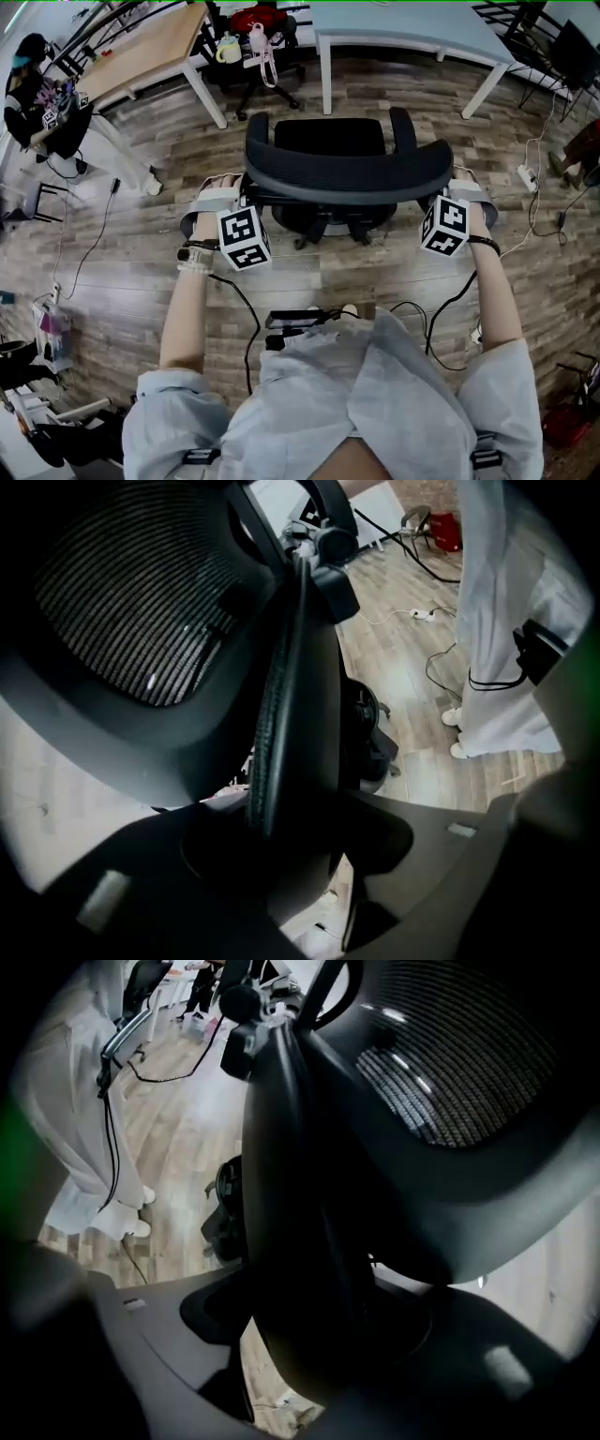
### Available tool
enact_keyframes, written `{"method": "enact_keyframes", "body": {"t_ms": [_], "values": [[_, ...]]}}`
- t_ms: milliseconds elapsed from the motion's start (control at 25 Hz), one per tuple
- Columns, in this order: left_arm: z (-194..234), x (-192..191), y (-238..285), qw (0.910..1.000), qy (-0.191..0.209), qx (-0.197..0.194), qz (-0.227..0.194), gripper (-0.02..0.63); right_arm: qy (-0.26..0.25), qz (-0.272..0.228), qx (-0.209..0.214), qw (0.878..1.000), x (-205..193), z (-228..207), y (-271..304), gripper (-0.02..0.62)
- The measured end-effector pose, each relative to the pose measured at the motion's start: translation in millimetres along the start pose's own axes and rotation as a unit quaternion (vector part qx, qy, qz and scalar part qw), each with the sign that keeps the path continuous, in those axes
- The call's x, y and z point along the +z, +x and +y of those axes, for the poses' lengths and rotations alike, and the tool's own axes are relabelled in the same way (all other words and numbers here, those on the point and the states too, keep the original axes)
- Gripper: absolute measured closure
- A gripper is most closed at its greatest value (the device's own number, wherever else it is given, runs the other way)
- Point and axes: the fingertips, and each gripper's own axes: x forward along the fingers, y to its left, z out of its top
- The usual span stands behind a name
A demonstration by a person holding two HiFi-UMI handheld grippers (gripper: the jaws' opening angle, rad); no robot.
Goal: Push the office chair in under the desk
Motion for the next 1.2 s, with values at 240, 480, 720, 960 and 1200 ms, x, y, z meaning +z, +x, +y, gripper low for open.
{"method": "enact_keyframes", "body": {"t_ms": [240,480,720,960,1200], "values": [[1,-1,12,0.9995,0.02,0.026,0.003,0.42,-0.002,-0.006,-0.046,0.999,0,-10,2,0.4],[6,0,11,0.9987,0.02,0.048,-0.004,0.456,0.005,-0.003,-0.056,0.998,0,-11,1,0.402],[8,2,13,0.9985,0.025,0.048,-0.005,0.472,0.007,0.0,-0.057,0.998,-2,-12,4,0.403],[12,6,11,0.9983,0.028,0.051,-0.01,0.479,0.014,0.001,-0.062,0.998,-5,-14,0,0.403],[13,7,11,0.998,0.029,0.053,-0.019,0.48,0.019,0.001,-0.067,0.998,-4,-12,-2,0.402]]}}
